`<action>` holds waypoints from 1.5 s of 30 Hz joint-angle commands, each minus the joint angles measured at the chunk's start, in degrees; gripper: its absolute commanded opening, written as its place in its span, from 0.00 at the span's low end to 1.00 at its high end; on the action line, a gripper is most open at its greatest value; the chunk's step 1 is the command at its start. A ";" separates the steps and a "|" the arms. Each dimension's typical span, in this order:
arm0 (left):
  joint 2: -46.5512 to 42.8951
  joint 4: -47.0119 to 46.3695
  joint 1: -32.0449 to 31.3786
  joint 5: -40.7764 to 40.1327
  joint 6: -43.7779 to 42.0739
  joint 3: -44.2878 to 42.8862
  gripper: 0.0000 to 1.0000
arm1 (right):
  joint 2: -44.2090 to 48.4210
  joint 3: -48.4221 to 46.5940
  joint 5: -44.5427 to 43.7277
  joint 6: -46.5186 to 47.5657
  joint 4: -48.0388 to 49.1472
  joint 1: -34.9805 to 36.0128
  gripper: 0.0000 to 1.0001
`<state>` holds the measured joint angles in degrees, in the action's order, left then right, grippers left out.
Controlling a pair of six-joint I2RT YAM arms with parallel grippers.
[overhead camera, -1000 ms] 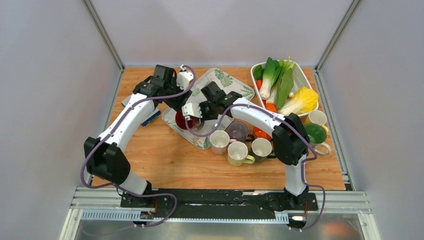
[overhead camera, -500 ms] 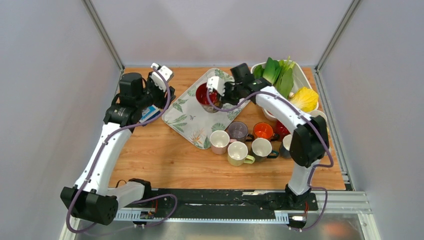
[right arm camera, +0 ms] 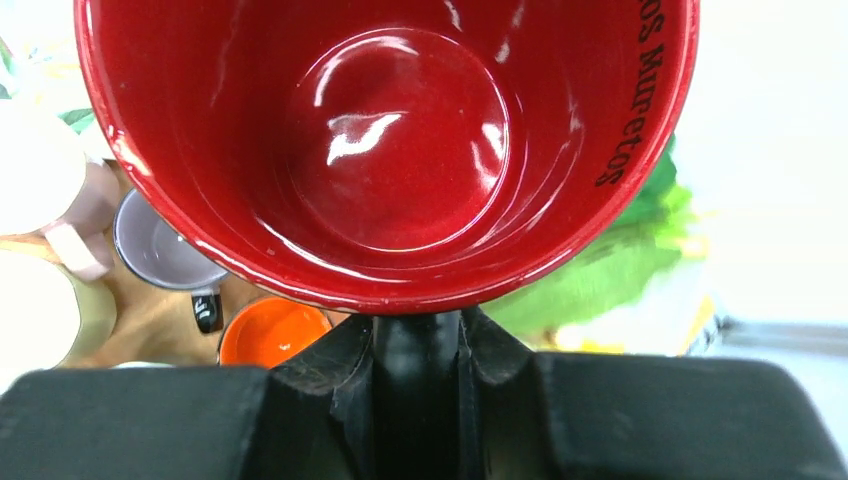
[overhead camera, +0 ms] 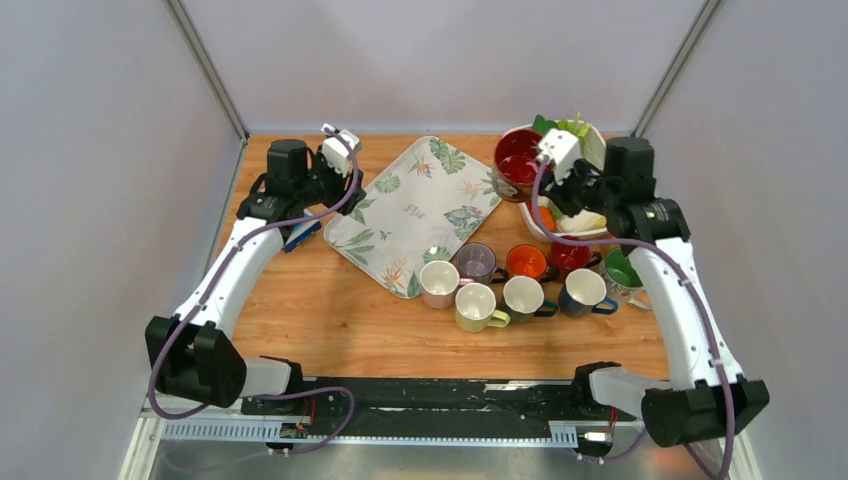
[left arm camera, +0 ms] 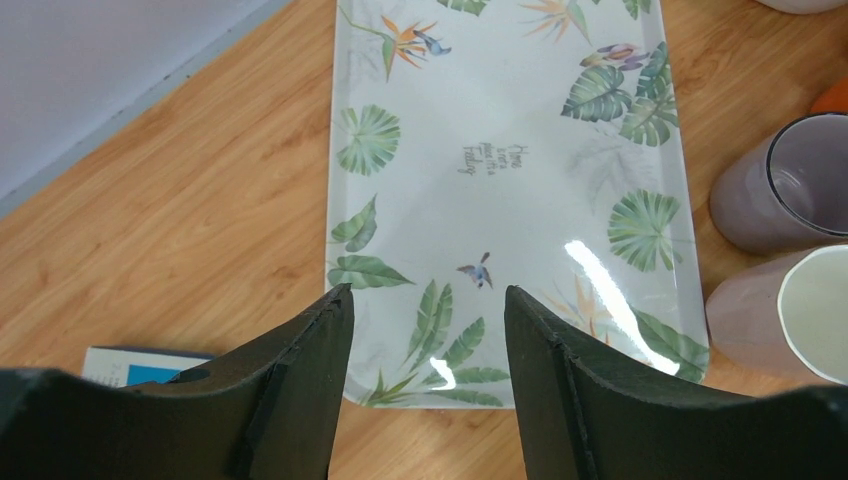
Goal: Turn the mug right side up
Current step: Place the cup at the corner of the board.
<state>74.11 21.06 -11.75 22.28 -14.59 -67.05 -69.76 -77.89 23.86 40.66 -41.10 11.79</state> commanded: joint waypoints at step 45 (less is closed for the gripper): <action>5.42 -13.86 1.13 4.08 0.95 1.16 0.63 | 37.00 12.33 -25.45 -7.08 -35.51 -22.15 0.00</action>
<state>81.23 9.02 -10.85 25.43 -14.00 -64.82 -34.33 -66.37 1.50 35.48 -86.65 -10.50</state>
